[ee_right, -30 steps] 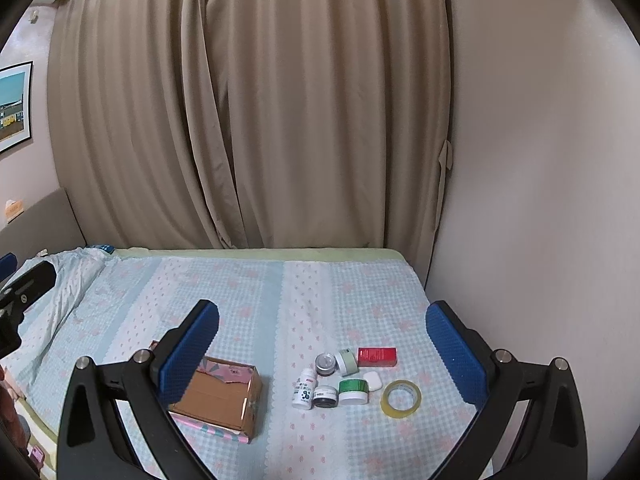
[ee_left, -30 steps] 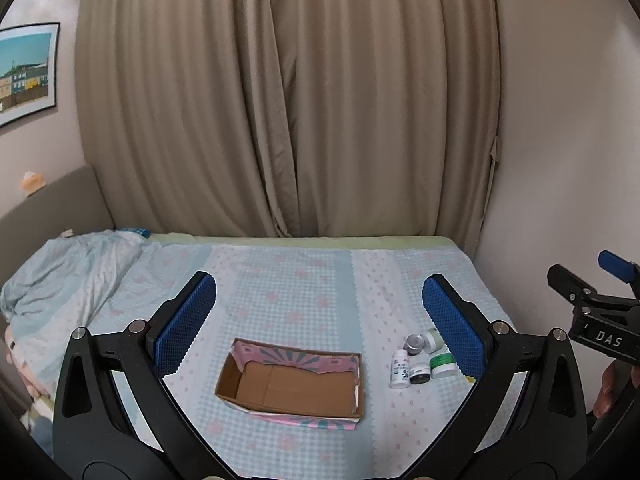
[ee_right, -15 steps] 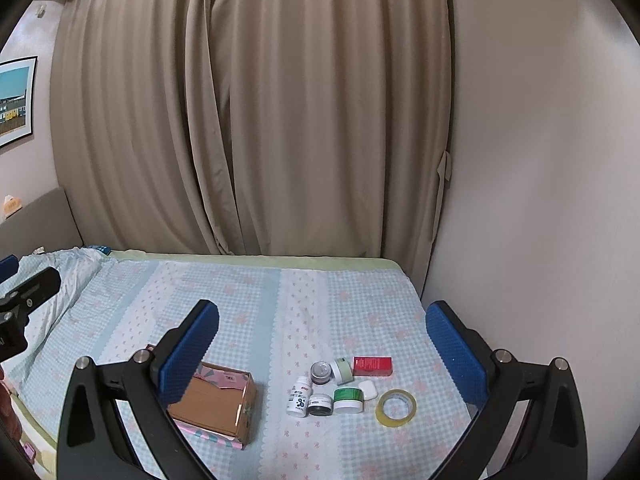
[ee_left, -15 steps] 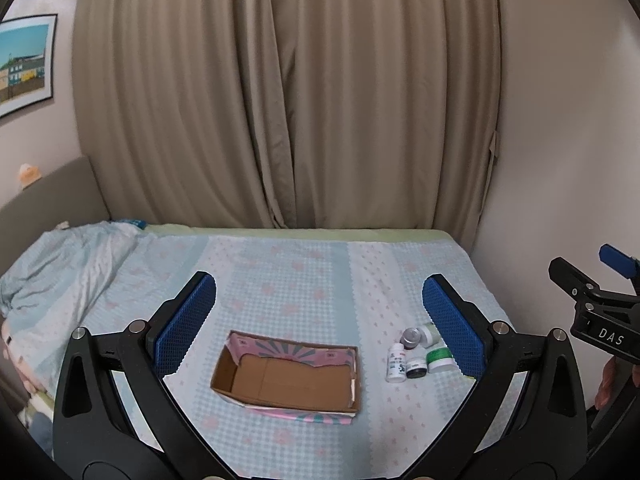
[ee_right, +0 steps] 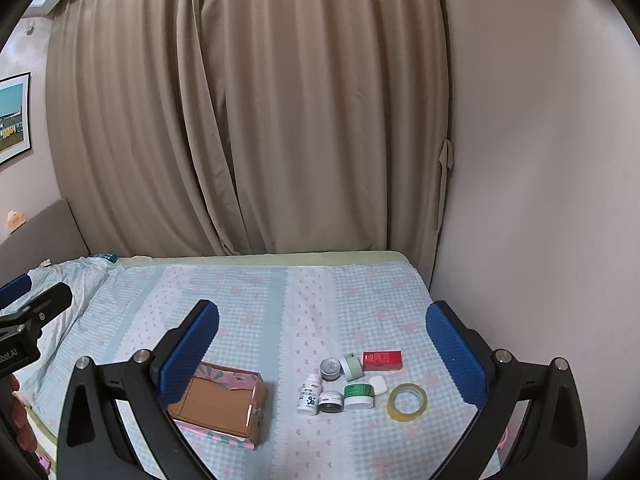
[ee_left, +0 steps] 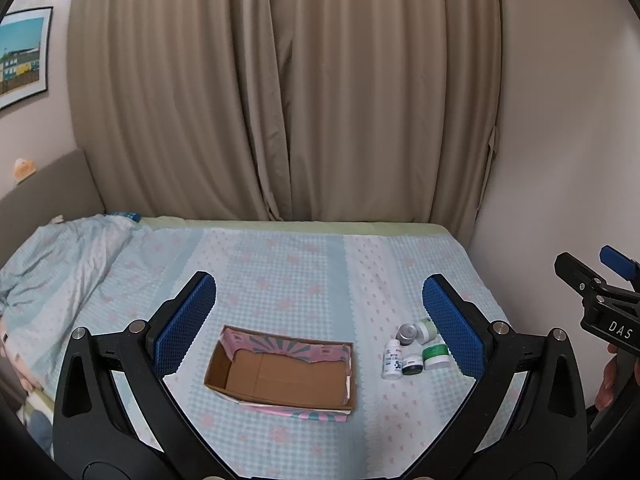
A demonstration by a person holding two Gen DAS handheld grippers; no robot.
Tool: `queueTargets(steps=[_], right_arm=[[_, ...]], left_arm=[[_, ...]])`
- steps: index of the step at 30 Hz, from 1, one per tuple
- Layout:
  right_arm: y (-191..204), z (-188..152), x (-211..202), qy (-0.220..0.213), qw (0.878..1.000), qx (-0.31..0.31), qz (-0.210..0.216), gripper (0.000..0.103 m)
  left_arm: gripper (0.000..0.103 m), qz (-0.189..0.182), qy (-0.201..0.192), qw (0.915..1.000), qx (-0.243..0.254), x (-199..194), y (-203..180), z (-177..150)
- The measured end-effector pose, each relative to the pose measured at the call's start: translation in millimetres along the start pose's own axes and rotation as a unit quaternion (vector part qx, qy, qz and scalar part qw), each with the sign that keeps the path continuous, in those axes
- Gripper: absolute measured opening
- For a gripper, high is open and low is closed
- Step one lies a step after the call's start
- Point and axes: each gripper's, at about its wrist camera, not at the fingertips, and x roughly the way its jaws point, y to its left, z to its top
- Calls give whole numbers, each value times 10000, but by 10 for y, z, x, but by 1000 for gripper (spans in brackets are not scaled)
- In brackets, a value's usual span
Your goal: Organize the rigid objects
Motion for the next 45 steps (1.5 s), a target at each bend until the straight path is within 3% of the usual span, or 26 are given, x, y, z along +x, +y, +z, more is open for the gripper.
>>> queueTargets(steps=[5,10,15,19,23,27,34,41,45], right_arm=[[-17,5,4,16,10000,15,41,103],[-148,62,69,110,9999,114,15,103],[-490,94,383,450,9985,109,-276,103],[-867,-82,858,969,9942,286,-364,103],[-1230,-498,1485,1577,9854,399,-494,103],[-1355,-733,1770,1893,9793,478,-538,103],[-1544,-1474,2422,2674,9581,793,-651,103],[-1725,-2213,2995,3324,9313,1221,-856,103],[-1812,-2528,3283,3547,9176,1519,-959,103]], left_arm=[[103,-32,122,9999,-39,119,-31,9],[103,-195,516,9984,-144,445,-144,32],[103,-416,1191,9918,-196,1041,-439,-98],[103,-522,1869,9808,-202,1674,-715,-353],[103,-699,2672,9604,-366,2376,-944,-704],[103,-724,3232,9428,-370,2986,-1076,-1014],[102,-779,4149,9063,-216,4016,-1367,-1663],[99,-662,5002,8632,-169,4837,-1555,-2293],[98,-570,5296,8463,24,5107,-1618,-2512]])
